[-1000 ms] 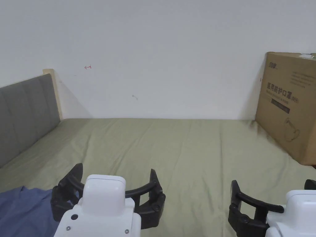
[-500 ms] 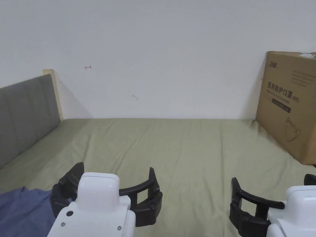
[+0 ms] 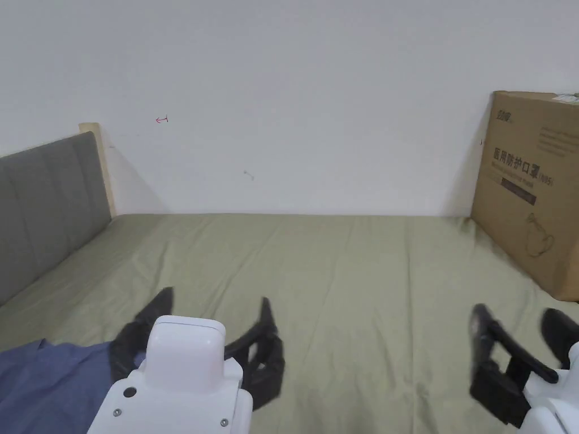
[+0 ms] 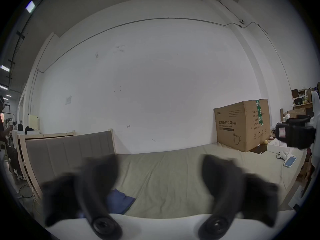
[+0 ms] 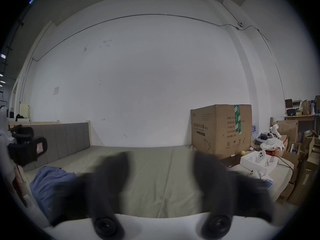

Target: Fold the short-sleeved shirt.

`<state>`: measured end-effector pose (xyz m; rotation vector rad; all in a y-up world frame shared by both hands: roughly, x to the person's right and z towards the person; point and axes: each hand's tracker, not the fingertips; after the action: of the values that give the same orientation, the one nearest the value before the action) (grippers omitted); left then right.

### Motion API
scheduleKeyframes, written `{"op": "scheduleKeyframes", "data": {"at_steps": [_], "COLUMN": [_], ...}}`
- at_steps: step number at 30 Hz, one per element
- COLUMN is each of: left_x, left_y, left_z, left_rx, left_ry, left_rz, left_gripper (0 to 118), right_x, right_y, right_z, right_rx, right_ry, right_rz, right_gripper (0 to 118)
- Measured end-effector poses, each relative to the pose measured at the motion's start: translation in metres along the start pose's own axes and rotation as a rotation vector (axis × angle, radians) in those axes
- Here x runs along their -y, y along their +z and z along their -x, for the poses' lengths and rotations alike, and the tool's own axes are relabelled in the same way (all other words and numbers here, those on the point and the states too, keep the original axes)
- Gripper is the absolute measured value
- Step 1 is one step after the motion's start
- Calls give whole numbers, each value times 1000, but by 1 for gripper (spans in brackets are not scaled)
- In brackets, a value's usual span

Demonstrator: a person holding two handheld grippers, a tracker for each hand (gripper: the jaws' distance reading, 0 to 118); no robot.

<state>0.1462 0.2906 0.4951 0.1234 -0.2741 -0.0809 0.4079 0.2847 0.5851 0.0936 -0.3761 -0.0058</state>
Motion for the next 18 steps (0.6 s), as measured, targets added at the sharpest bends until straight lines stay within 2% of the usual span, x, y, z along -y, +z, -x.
{"op": "scheduleKeyframes", "data": {"at_steps": [1, 2, 5, 11, 14, 18], "left_x": [-1, -3, -2, 0, -4, -6], "left_y": [-1, -5, -6, -5, 1, 22], "left_z": [0, 0, 6, 0, 22, 81], "left_rx": [5, 10, 85, 68, 24, -183], "left_ry": [7, 15, 32, -8, -17, -59], "left_rz": [2, 28, 87, 67, 79, 84], "left_gripper": [35, 0, 0, 0, 0, 0], "right_x": [-1, 0, 2, 11, 8, 6], "right_y": [-1, -5, -11, -15, -21, -33], "right_z": [0, 0, -7, -6, 9, 58], "right_rx": [17, 34, -8, -2, -65, -214], "right_ry": [15, 25, 0, 11, 11, 8], "right_rz": [-1, 9, 51, 76, 101, 115], "right_gripper": [0, 0, 0, 0, 0, 0]}}
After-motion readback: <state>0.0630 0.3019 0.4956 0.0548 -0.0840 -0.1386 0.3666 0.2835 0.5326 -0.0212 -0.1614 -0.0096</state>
